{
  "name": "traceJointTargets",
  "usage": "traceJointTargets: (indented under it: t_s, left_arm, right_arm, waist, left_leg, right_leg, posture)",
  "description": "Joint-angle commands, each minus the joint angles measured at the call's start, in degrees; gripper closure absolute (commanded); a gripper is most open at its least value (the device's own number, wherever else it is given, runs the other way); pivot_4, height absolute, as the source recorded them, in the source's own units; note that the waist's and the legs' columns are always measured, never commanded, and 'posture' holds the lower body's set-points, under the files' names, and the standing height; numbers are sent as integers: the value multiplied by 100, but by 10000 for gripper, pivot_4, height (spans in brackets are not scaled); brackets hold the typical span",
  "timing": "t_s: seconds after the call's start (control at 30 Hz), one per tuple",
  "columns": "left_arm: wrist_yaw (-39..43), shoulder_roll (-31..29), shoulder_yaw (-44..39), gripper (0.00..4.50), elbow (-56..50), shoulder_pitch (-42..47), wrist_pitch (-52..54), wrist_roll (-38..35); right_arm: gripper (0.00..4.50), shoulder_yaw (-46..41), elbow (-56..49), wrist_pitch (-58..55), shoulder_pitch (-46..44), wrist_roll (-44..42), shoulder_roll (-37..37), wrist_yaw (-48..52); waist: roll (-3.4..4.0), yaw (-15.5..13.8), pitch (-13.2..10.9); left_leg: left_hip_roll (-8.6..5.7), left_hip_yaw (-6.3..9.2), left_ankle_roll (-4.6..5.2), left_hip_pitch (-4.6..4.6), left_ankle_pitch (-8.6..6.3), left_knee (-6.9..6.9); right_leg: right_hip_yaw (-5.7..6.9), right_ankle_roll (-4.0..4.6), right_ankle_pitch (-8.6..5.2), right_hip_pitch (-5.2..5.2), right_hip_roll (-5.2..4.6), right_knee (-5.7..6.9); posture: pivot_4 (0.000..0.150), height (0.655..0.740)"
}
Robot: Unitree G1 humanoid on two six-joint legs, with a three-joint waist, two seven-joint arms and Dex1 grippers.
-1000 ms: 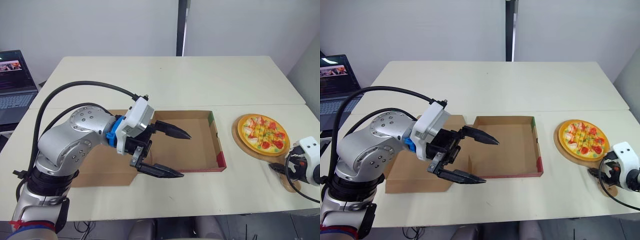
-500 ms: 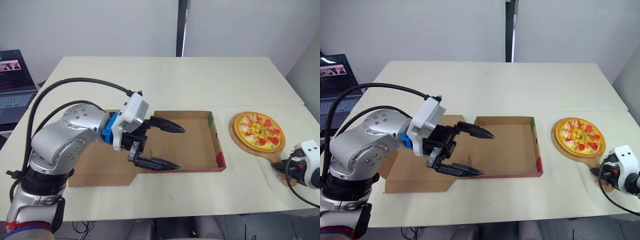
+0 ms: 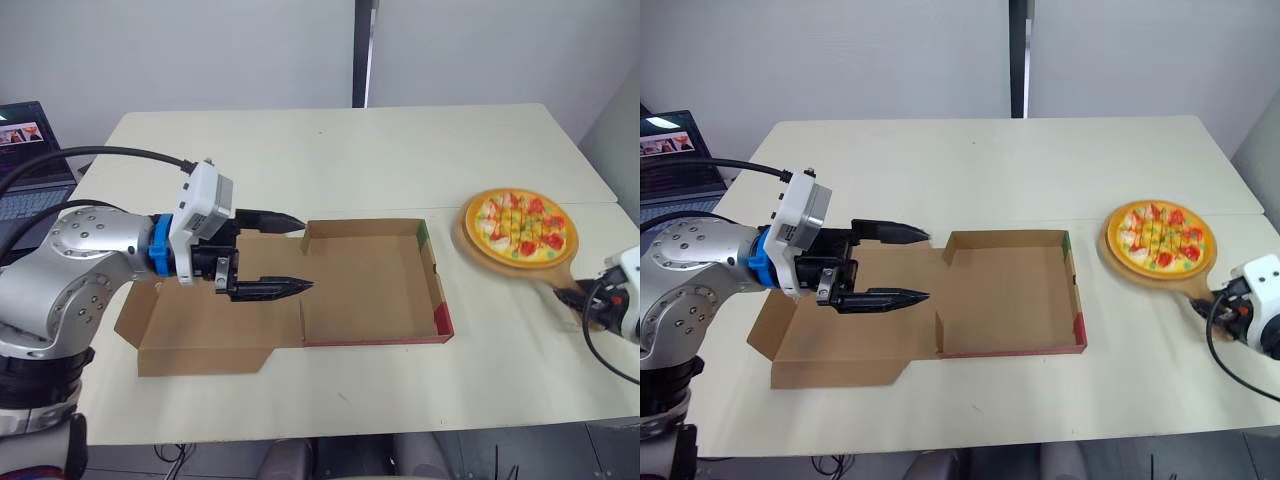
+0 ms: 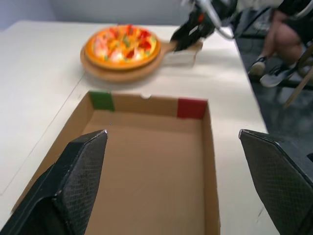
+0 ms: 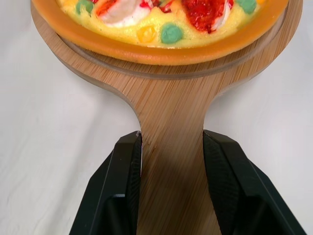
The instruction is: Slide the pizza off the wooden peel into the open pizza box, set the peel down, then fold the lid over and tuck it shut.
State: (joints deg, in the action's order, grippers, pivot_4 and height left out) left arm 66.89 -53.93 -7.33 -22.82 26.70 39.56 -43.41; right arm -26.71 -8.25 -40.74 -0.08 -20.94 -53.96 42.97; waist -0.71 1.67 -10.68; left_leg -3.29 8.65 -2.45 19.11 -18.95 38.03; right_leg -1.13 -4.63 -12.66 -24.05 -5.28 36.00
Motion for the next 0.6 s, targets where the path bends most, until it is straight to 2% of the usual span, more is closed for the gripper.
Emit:
traceJointTargets:
  t_s: [0.03,0.6]
  left_arm:
    - [-14,-185,-371,0,-129,-72,-84,-27]
    - [-44,-526,-1063,0,-564,-1129,-31,-193]
  right_arm:
    - [29135,-112,-234,293,-486,-119,-195,114]
    - [29135,1556,-402,528,-2038,-31,-745,1223]
  waist:
    - [0,-1,0]
    - [4,-3,-4]
  left_leg:
    - [0,0,-1,3,0,1]
    - [0,7,-3,36,1,1]
  right_leg:
    - [0,0,0,-2,0,0]
    - [11,4,3,-29,-2,-3]
  posture:
    - [1500,7400]
    - [1500,7400]
